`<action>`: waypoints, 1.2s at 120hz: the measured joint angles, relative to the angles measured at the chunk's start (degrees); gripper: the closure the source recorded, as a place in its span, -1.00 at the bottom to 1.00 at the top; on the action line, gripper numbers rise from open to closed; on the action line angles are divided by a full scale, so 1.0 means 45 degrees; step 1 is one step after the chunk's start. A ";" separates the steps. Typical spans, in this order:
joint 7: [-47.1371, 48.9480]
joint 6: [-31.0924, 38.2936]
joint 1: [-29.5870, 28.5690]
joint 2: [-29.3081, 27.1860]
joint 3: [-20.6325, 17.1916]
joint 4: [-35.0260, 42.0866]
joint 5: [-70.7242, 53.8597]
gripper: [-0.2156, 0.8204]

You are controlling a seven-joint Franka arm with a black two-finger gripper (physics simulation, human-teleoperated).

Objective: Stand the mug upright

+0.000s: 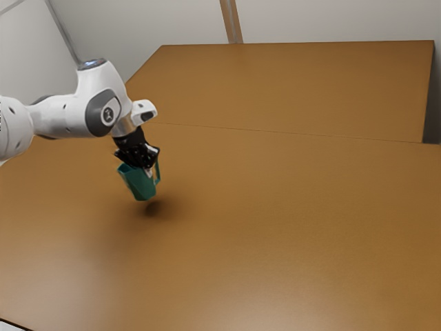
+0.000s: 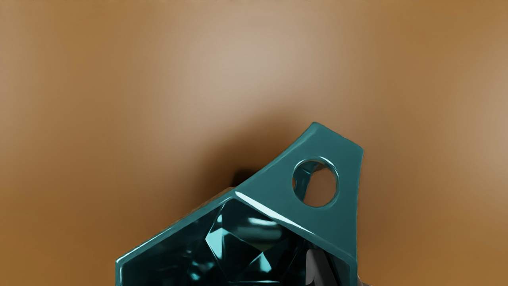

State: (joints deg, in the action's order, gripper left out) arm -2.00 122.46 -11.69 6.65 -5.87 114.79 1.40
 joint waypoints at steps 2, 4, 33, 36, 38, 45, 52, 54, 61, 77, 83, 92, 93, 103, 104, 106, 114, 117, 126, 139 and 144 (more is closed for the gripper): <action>0.0101 0.0131 0.0017 0.0027 -0.0017 0.0027 -0.0031 0.93; 0.0199 0.0254 0.0037 0.0049 -0.0030 0.0047 -0.0059 0.93; 0.1454 0.1298 0.0180 0.0684 -0.0211 0.0180 -0.0225 0.93; 0.1562 0.1353 0.0180 0.0750 -0.0214 0.0187 -0.0229 0.93; 0.1632 0.1387 0.0180 0.0798 -0.0216 0.0193 -0.0233 0.93; 0.1865 0.1486 0.0177 0.0953 -0.0218 0.0217 -0.0240 0.93; 0.2075 0.1563 0.0176 0.1069 -0.0219 0.0219 -0.0244 0.93; 0.2132 0.1581 0.0176 0.1095 -0.0219 0.0224 -0.0245 0.93; 0.2318 0.1639 0.0175 0.1158 -0.0219 0.0256 -0.0248 0.93; 0.2685 0.1729 0.0175 0.1204 -0.0219 0.0276 -0.0242 0.93; 0.2791 0.1741 0.0170 0.1208 -0.0228 0.0305 -0.0208 0.73; 0.2922 0.1738 0.0173 0.1166 -0.0260 0.0334 -0.0167 0.40; 0.2934 0.1737 0.0170 0.1155 -0.0268 0.0334 -0.0163 0.37; 0.3048 0.1728 0.0175 0.1045 -0.0313 0.0336 -0.0144 0.06; 0.3058 0.1727 0.0176 0.1029 -0.0317 0.0336 -0.0144 0.03; 0.3079 0.1726 0.0177 0.0978 -0.0322 0.0336 -0.0143 -0.01; 0.3152 0.1711 0.0172 0.0752 -0.0363 0.0336 -0.0146 -0.17; 0.3176 0.1697 0.0174 0.0660 -0.0377 0.0336 -0.0148 -0.21; 0.3242 0.1651 0.0179 0.0370 -0.0405 0.0317 -0.0134 -0.32; 0.3325 0.1601 0.0196 -0.0144 -0.0480 0.0287 -0.0097 -0.43; 0.3353 0.1570 0.0236 -0.0328 -0.0487 0.0257 -0.0118 -0.46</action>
State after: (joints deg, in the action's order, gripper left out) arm 13.08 129.53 -10.63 5.18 -8.06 115.95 0.87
